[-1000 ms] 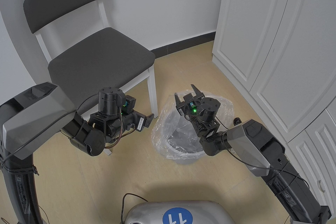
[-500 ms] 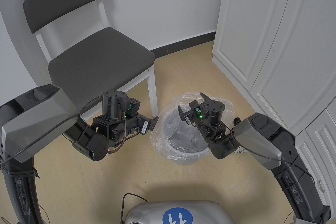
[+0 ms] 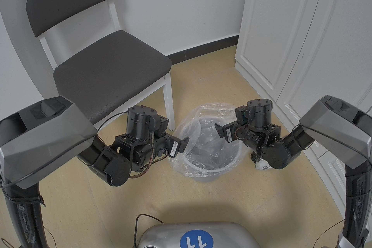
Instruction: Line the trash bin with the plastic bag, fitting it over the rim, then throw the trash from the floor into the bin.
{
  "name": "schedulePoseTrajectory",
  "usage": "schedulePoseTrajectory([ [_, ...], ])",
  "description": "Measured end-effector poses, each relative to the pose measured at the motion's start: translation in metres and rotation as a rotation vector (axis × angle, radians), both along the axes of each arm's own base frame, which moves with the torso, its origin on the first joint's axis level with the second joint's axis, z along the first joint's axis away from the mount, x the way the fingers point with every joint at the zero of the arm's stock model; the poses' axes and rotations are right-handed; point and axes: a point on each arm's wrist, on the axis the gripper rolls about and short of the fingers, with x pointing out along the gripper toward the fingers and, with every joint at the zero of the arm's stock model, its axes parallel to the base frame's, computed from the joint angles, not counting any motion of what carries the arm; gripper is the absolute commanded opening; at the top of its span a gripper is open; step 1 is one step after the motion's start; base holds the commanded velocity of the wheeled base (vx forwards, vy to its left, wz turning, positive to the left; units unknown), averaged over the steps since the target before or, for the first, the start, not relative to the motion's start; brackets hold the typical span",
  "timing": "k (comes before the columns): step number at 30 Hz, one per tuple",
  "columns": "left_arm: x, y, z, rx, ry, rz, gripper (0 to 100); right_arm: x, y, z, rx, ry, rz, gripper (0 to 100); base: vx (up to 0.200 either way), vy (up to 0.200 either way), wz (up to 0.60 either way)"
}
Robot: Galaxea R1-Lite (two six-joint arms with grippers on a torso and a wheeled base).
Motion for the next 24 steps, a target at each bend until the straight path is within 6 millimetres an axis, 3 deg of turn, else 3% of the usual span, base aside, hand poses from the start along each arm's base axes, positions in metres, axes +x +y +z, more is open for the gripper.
schedulePoseTrajectory([
  [8, 0.0, -0.015, 0.0, 0.004, 0.22, 0.073, 100, -0.007, -0.032, 0.013, 0.168, 0.025, -0.107, 100, 0.0, 0.0, 0.0],
  [13, 0.007, -0.023, 0.01, -0.029, 0.302, 0.123, 100, -0.004, -0.045, 0.009, 0.28, 0.156, -0.199, 100, 0.0, 0.0, 0.0],
  [18, 0.015, -0.029, 0.016, -0.062, 0.334, 0.155, 100, 0.009, -0.052, 0.015, 0.366, 0.325, -0.313, 100, 0.0, 0.0, 0.0],
  [24, 0.026, -0.033, 0.013, -0.077, 0.371, 0.191, 100, 0.035, -0.065, 0.031, 0.486, 0.395, -0.416, 100, 0.0, 0.0, 0.0],
])
